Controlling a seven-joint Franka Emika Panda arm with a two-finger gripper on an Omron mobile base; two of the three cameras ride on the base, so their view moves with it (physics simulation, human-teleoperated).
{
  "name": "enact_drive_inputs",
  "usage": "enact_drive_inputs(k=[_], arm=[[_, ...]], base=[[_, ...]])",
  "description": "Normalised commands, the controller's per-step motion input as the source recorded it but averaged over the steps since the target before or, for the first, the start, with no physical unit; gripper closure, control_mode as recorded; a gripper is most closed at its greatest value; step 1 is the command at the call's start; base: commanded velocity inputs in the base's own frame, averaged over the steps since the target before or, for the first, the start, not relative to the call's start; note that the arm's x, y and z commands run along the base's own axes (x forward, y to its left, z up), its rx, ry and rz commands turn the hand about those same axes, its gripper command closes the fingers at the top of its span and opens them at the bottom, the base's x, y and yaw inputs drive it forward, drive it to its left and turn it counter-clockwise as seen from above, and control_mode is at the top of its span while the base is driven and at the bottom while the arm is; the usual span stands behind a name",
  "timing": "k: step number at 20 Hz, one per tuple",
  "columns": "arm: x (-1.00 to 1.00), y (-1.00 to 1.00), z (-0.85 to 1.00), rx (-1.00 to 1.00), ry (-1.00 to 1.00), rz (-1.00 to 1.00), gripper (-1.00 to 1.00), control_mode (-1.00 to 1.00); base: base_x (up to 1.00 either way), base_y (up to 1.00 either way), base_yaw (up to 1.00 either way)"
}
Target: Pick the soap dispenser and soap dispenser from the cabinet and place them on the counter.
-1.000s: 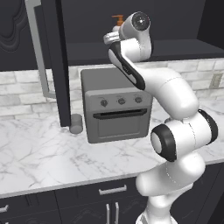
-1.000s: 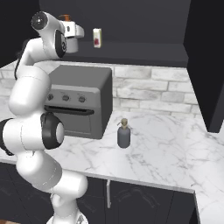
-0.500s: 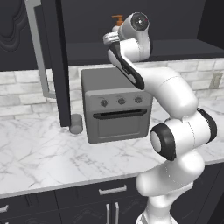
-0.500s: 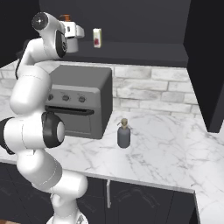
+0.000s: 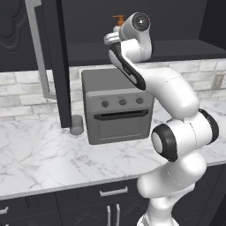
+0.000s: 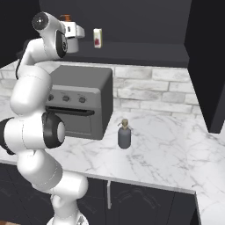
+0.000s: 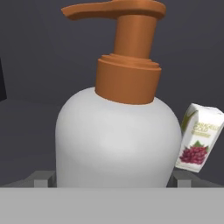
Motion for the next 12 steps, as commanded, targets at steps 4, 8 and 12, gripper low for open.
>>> enact_drive_inputs(k=[4, 8, 12], arm=[[0.00, 0.00, 0.00, 0.00, 0.00, 0.00, 1.00, -1.00], [0.00, 0.00, 0.00, 0.00, 0.00, 0.00, 1.00, -1.00], [-0.02, 0.00, 0.04, 0.00, -0.01, 0.00, 1.00, -1.00]], base=[[0.00, 0.00, 0.00], [0.00, 0.00, 0.00], [0.00, 0.00, 0.00]])
